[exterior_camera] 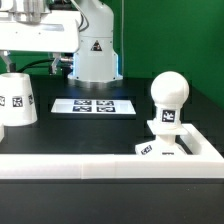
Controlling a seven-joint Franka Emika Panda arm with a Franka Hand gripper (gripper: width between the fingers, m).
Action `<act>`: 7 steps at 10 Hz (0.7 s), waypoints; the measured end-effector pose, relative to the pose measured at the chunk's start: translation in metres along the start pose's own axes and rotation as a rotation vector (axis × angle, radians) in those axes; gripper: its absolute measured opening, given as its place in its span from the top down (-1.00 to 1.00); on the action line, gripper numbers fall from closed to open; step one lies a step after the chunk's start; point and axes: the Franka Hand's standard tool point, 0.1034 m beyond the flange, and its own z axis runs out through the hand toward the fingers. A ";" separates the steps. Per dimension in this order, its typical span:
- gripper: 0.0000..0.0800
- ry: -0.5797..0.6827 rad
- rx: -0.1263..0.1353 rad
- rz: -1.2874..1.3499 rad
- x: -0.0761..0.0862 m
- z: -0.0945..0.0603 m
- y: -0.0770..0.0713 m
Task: Assemble lamp
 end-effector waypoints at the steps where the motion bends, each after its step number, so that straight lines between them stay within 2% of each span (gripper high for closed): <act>1: -0.75 -0.006 -0.002 -0.005 -0.002 0.004 0.001; 6: -0.75 -0.021 -0.020 -0.011 -0.007 0.018 0.005; 7: -0.43 -0.022 -0.020 -0.011 -0.007 0.018 0.005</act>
Offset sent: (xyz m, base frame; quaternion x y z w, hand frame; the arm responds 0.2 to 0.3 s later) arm -0.0026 0.0005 -0.0130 0.0056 0.0122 0.0010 0.9999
